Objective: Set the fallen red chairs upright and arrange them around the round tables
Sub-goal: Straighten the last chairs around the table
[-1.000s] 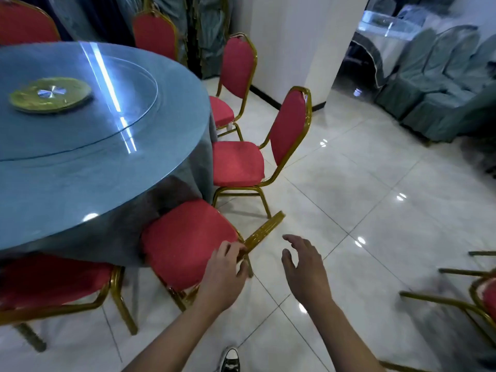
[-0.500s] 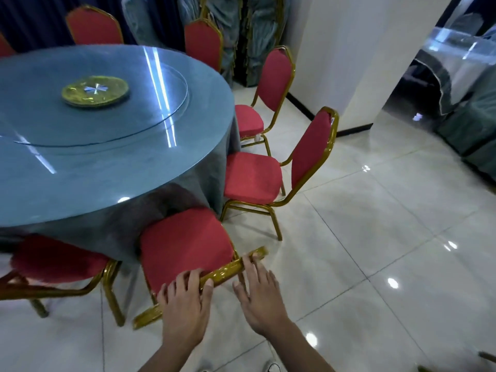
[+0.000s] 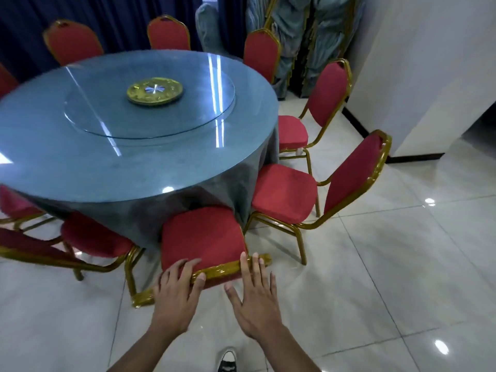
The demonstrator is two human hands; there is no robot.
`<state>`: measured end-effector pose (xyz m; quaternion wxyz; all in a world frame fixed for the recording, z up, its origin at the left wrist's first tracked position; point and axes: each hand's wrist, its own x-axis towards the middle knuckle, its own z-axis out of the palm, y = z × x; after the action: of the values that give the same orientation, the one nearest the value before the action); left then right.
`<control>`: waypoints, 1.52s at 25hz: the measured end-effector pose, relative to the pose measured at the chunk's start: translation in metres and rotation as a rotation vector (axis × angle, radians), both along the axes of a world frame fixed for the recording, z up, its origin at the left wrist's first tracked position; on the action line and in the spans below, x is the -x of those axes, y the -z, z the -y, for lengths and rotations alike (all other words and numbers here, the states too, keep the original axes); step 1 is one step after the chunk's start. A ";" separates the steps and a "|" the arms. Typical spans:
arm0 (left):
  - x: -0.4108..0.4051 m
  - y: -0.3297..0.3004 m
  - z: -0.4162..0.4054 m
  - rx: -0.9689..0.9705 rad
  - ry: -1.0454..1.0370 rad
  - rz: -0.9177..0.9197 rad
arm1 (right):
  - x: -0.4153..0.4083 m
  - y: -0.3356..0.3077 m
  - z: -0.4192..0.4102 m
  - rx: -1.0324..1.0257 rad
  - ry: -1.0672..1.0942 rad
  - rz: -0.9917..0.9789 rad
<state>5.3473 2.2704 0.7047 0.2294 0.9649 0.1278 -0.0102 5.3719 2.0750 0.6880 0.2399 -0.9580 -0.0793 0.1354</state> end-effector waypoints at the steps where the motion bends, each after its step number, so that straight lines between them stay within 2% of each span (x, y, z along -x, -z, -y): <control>1: -0.011 0.000 -0.003 0.020 0.003 -0.004 | -0.014 0.001 0.001 0.011 -0.026 -0.002; 7: -0.074 0.006 -0.020 0.035 -0.001 0.008 | -0.091 0.008 -0.006 0.053 -0.131 -0.018; 12: -0.116 0.018 -0.017 0.013 0.009 0.065 | -0.135 0.009 -0.013 0.067 -0.079 0.012; 14: -0.120 0.022 -0.008 -0.015 -0.007 0.115 | -0.140 0.012 -0.010 0.064 -0.044 0.057; 17: -0.123 0.024 -0.002 -0.015 -0.005 0.128 | -0.156 0.014 -0.005 0.140 -0.003 0.223; 19: -0.121 0.025 -0.004 0.004 0.010 0.124 | -0.175 0.008 0.000 0.213 -0.101 0.252; 22: -0.103 0.028 -0.017 0.006 -0.029 0.113 | -0.166 0.011 0.012 0.259 -0.196 0.272; 25: -0.083 0.036 -0.023 -0.051 -0.001 0.125 | -0.124 0.026 0.024 0.146 -0.149 0.323; 29: -0.090 0.040 -0.027 -0.069 -0.003 0.110 | -0.134 0.034 0.025 0.120 -0.214 0.274; 35: -0.156 0.026 -0.029 -0.045 -0.051 0.092 | -0.228 0.027 0.015 0.180 -0.291 0.193; 38: -0.169 0.028 -0.021 -0.044 -0.076 0.106 | -0.246 0.026 0.018 0.191 -0.281 0.199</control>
<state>5.5166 2.2912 0.6763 0.2148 0.9633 0.1522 0.0524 5.6180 2.0572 0.6624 0.1179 -0.9646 -0.2224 0.0790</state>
